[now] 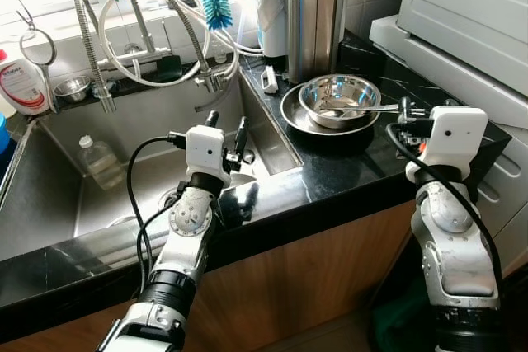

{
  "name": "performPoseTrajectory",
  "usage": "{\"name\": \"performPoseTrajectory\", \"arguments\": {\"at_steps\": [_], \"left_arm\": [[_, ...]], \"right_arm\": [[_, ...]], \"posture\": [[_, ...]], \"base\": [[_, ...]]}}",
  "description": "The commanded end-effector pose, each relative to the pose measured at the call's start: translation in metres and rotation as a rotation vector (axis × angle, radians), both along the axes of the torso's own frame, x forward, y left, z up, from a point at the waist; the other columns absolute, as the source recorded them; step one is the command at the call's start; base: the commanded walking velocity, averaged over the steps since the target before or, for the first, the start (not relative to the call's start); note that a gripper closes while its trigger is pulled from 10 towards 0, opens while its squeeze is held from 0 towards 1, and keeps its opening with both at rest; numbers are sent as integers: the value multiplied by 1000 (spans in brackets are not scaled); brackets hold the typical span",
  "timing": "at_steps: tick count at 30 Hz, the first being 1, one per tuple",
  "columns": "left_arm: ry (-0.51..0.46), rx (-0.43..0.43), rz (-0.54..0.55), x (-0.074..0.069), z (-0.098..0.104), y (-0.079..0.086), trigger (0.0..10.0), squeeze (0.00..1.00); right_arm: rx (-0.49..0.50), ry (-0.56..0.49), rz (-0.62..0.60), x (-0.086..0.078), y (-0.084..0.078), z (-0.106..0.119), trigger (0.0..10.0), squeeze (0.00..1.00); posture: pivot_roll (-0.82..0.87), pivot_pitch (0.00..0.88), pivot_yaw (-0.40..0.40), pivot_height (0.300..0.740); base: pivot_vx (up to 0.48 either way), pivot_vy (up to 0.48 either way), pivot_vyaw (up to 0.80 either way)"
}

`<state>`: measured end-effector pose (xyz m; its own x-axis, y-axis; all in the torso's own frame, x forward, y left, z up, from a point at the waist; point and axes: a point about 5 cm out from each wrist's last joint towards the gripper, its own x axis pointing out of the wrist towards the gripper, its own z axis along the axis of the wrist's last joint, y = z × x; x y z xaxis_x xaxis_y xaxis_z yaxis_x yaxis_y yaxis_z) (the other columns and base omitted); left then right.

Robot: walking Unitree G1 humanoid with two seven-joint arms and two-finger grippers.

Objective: Kitchen organization

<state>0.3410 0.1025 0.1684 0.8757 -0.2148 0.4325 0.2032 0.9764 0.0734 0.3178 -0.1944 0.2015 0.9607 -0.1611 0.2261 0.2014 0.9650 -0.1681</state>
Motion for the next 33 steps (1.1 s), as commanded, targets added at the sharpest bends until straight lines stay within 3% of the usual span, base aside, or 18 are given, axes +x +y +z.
{"name": "performPoseTrajectory", "arguments": {"at_steps": [1, 8, 26, 33], "left_arm": [[-4, -2, 17, 3, 4, 4, 10000, 0], [-6, -2, 25, 4, 5, 6, 10000, 0], [-5, -5, 30, 4, 5, 5, 10000, 0], [-6, -6, 33, 4, 5, 6, 10000, 0]], "right_arm": [[2, 15, 33, 4, 5, -2, 10000, 0], [-25, 15, 109, 11, 20, 1, 10000, 0], [-21, 3, 116, 12, 20, 3, 10000, 0], [-20, -81, 175, 10, 28, 16, 10000, 0]], "posture": [[-301, 0, 124, 740], [-295, 0, 123, 740], [-292, 0, 119, 740], [-292, 0, 119, 740]], "base": [[0, 0, 0], [0, 0, 0], [0, 0, 0], [0, 0, 0]]}}
